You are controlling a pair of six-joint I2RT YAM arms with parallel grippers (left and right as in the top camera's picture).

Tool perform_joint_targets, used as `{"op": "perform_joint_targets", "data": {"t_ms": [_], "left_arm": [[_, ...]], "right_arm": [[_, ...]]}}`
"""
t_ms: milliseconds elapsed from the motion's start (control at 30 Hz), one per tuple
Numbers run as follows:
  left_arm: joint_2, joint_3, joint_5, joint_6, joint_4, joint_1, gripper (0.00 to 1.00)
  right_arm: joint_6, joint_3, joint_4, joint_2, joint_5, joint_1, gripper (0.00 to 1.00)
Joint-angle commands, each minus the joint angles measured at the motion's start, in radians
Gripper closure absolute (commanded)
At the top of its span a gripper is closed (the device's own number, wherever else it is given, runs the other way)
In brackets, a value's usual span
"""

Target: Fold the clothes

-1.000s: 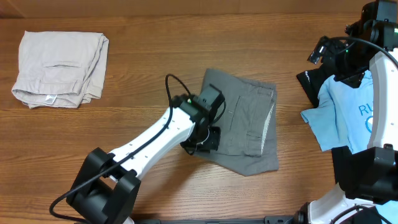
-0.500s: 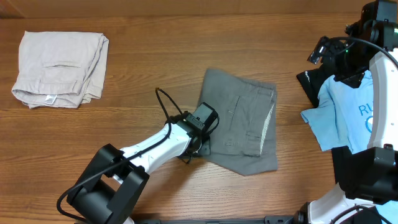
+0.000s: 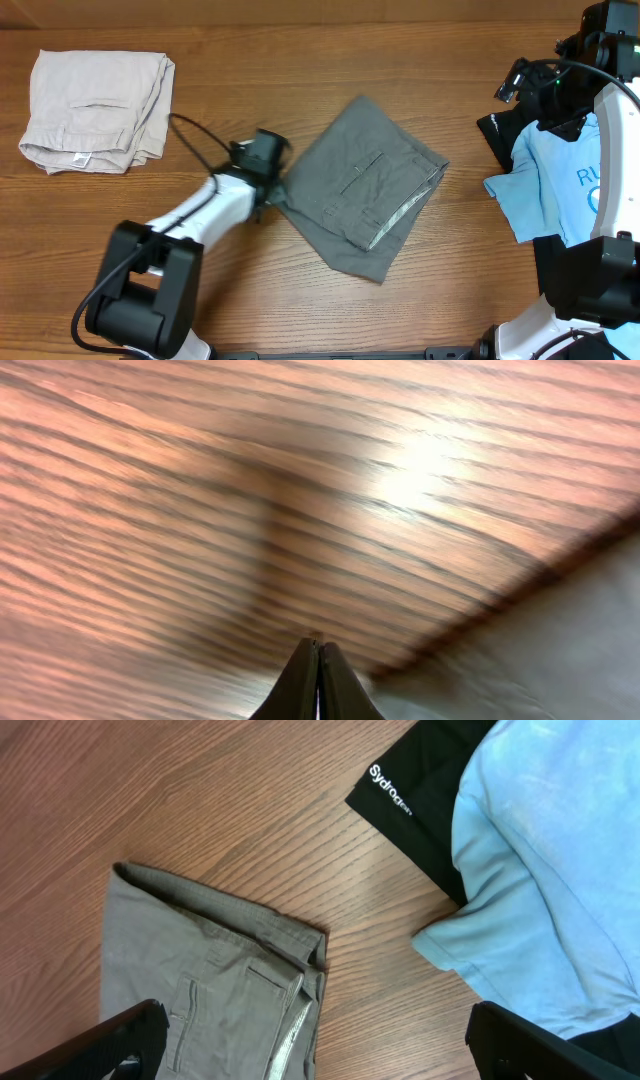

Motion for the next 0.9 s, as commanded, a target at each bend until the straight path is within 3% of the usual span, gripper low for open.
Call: {"op": "perform_joint_targets", "data": {"t_ms": [0, 133, 233, 433, 600, 867], "left_arm": [[-0.013, 0.099, 0.317, 0.123, -0.086, 0.087, 0.96], [-0.043, 0.193, 0.512, 0.124, -0.209, 0.082, 0.96], [-0.065, 0.198, 0.551, 0.122, -0.219, 0.012, 0.96], [-0.042, 0.192, 0.498, 0.052, -0.190, -0.224, 0.96], [0.020, 0.190, 0.445, -0.033, -0.059, -0.426, 0.96], [0.168, 0.190, 0.433, -0.069, 0.068, -0.577, 0.95]], "right_arm": [[-0.004, 0.008, 0.002, 0.001, 0.003, -0.001, 0.00], [-0.004, 0.008, 0.002, 0.001, 0.003, -0.001, 0.00], [-0.004, 0.008, 0.002, 0.001, 0.003, -0.001, 0.00], [-0.004, 0.008, 0.002, 0.001, 0.003, -0.001, 0.00], [-0.004, 0.008, 0.002, 0.001, 0.003, -0.001, 0.00], [-0.004, 0.008, 0.002, 0.001, 0.003, -0.001, 0.00]]}}
